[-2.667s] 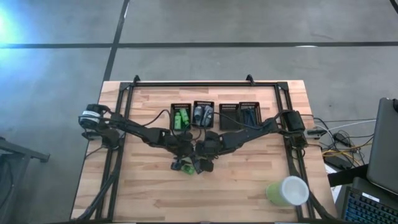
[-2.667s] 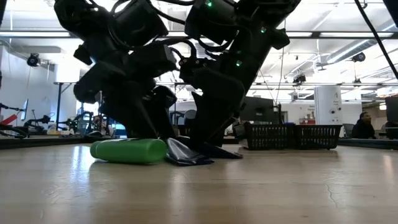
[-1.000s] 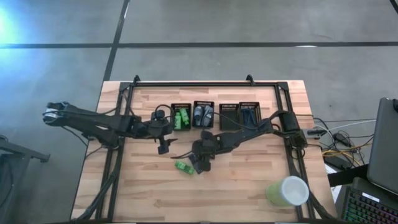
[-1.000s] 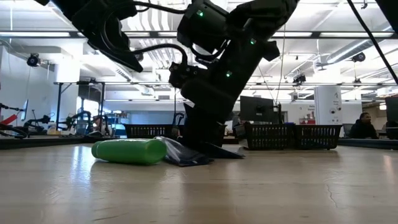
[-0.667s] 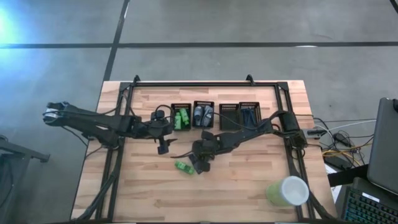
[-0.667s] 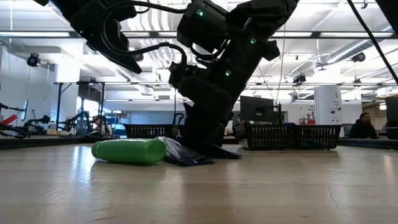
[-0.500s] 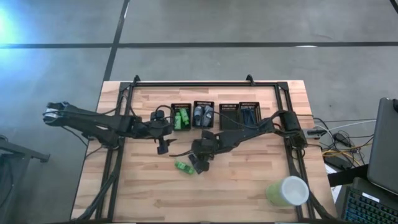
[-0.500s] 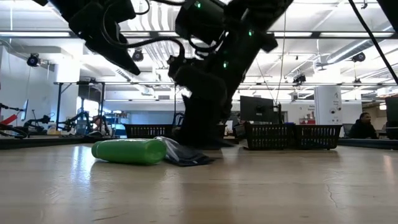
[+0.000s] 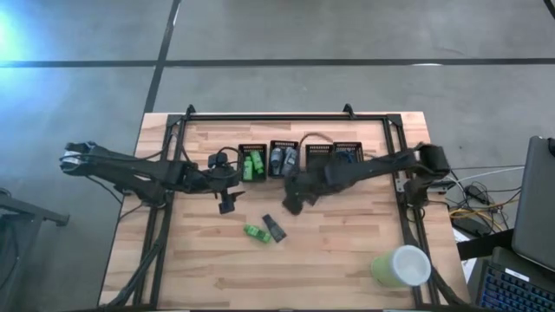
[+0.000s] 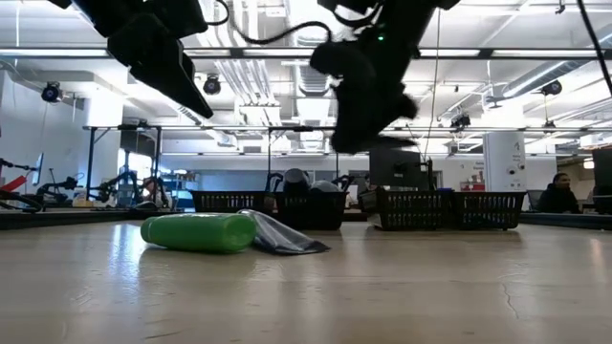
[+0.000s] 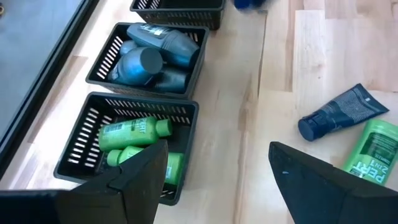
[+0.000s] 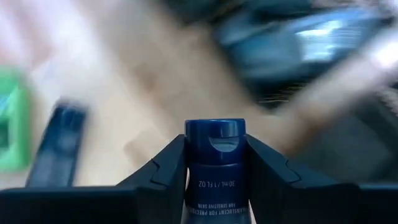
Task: Pick & Place Travel size toiletries
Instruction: Put the shave cream into the center right black basket
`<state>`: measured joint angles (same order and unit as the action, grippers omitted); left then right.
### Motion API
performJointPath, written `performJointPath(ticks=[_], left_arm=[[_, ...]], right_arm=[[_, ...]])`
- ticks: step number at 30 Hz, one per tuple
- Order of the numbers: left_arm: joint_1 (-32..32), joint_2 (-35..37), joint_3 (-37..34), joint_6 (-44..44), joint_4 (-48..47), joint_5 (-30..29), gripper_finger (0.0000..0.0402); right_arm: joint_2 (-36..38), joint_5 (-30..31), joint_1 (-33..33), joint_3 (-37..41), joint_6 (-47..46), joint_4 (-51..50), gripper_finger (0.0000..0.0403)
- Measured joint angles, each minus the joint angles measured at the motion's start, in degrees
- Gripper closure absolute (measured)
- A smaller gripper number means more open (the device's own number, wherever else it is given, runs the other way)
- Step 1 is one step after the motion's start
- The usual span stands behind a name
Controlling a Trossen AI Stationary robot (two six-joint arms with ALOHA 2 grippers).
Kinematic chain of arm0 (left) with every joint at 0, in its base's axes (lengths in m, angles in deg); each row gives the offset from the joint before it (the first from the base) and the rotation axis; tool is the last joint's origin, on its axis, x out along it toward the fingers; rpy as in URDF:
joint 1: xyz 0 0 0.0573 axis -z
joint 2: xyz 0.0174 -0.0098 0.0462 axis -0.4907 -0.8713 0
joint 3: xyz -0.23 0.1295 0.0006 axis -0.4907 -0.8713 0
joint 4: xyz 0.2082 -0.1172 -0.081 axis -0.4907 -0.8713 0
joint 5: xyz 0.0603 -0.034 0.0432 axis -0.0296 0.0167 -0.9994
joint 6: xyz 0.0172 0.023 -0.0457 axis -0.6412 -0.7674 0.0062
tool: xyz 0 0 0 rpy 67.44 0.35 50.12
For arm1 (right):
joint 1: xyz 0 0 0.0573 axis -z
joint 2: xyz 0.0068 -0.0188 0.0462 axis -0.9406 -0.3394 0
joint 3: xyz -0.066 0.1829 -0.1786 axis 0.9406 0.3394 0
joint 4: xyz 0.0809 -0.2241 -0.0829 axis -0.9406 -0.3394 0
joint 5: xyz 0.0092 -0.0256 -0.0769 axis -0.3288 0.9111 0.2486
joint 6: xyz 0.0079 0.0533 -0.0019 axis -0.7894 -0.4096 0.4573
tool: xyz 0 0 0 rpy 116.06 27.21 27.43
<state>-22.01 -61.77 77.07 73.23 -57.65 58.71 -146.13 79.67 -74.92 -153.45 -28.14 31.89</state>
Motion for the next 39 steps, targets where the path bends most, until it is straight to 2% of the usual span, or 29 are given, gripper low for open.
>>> performJointPath(ticks=[4, 9, 13, 18, 24, 28, 39], left_arm=[[0.0, 0.0, 0.0, 0.1, 0.0, -0.2, 0.0117], [0.0, 0.0, -0.1, 0.1, 0.0, -0.2, 0.0117], [-0.1, 0.0, -0.1, -0.3, 0.0, -0.8, 0.0117], [-0.2, 0.0, -0.1, -0.4, 0.0, -2.1, 0.0117], [-0.2, 0.0, -0.1, -0.3, -0.6, -2.2, 0.0117], [-0.2, 0.0, -0.1, -0.2, -1.5, -2.6, 0.0117], [-0.2, 0.0, -0.1, -0.1, -2.1, -3.8, 0.0117]], right_arm=[[6.1, 2.5, 4.2, 2.5, -10.5, -3.4, 0.0270], [10.5, 4.9, 11.9, 7.3, -18.4, -2.8, 0.0279], [9.8, 4.5, 18.0, 10.7, -18.6, 0.0, 0.0286], [6.7, 0.0, 23.2, 14.1, -20.2, 2.6, 0.0271], [5.2, -1.6, 23.1, 16.6, -22.6, 4.4, 0.0270], [5.3, 0.1, 22.7, 17.4, -24.2, 4.4, 0.0265], [5.5, 0.5, 22.4, 16.8, -18.5, 4.4, 0.0172]])
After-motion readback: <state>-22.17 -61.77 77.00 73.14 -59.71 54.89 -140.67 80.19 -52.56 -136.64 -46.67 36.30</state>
